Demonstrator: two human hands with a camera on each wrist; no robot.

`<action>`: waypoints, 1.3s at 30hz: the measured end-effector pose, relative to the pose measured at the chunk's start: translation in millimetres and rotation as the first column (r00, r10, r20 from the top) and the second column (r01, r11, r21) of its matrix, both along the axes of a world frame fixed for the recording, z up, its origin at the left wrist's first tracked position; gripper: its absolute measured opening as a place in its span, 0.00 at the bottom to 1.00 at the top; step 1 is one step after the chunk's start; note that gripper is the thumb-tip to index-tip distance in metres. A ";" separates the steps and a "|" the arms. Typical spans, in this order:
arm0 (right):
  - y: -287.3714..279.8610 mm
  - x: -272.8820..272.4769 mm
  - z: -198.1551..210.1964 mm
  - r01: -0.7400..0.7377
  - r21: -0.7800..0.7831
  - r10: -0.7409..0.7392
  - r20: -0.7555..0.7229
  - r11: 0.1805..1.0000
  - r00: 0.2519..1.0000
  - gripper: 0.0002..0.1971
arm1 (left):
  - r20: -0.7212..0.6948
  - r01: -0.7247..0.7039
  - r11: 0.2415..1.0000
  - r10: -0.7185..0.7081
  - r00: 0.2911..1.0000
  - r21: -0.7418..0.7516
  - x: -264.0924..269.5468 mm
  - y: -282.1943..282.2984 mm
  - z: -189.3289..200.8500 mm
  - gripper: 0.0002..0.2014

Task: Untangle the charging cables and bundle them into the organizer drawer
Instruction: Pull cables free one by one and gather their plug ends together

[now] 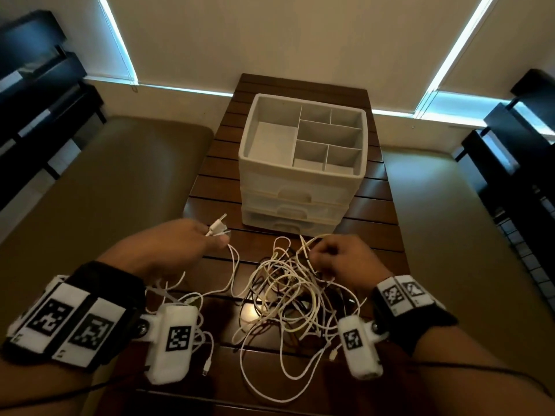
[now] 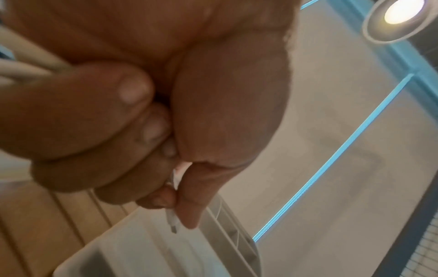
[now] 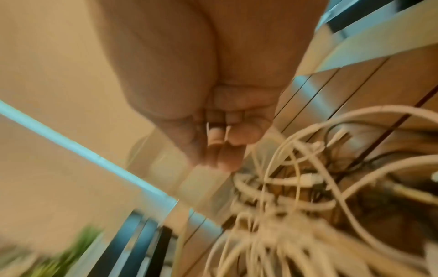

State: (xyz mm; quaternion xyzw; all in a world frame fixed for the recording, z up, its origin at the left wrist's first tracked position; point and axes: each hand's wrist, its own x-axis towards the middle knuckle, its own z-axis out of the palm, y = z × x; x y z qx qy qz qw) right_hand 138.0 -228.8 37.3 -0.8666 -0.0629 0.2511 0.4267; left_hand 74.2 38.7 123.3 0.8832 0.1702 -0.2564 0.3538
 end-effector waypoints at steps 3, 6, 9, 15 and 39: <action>-34.1 33.2 -12.0 0.318 -0.110 -0.304 0.125 0.942 0.944 0.05 | 0.003 -0.031 0.990 0.032 0.999 -0.134 5.7 -4.4 -21.7 0.19; -40.8 50.1 -26.3 0.357 -0.187 -0.322 0.195 0.915 0.926 0.09 | 0.071 -0.046 0.978 0.062 0.996 -0.202 14.2 -10.6 -38.9 0.19; -20.7 54.8 -33.9 0.291 -0.034 -0.283 0.157 0.956 0.946 0.12 | 0.101 -0.028 0.967 0.055 0.993 -0.253 21.2 -18.6 -49.9 0.16; 26.0 64.7 -60.9 -0.095 -0.505 0.141 0.052 0.858 0.989 0.12 | 0.134 0.073 0.966 -0.040 0.990 -0.248 25.5 -27.5 -63.3 0.14; 39.8 64.5 -23.8 -0.221 -0.410 0.199 -0.097 0.885 0.975 0.14 | 0.404 0.161 0.932 -0.017 0.914 -0.326 32.4 -39.0 -50.8 0.07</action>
